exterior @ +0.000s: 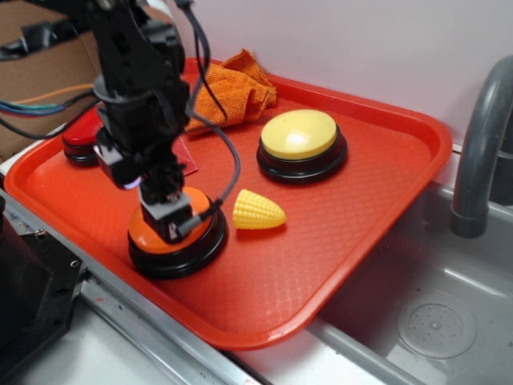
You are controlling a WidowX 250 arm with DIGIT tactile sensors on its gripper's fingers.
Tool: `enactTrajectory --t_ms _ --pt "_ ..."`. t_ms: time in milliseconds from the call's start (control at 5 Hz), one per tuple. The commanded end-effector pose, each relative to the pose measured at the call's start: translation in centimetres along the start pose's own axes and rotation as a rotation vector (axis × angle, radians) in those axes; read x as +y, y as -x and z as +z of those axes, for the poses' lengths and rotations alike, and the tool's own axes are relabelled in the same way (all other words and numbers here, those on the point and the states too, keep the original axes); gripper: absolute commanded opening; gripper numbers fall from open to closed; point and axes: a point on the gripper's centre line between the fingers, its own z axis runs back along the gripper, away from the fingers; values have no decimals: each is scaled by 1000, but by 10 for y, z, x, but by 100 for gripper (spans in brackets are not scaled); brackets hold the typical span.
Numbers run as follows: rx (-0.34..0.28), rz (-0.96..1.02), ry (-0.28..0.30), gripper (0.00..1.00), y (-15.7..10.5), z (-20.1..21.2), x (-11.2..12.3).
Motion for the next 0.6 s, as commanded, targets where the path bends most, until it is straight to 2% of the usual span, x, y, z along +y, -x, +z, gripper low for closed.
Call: enactTrajectory --t_ms 0,400 --pt "-46 17 1 100 -8 27 6" --pt "-66 23 50 100 -5 32 11"
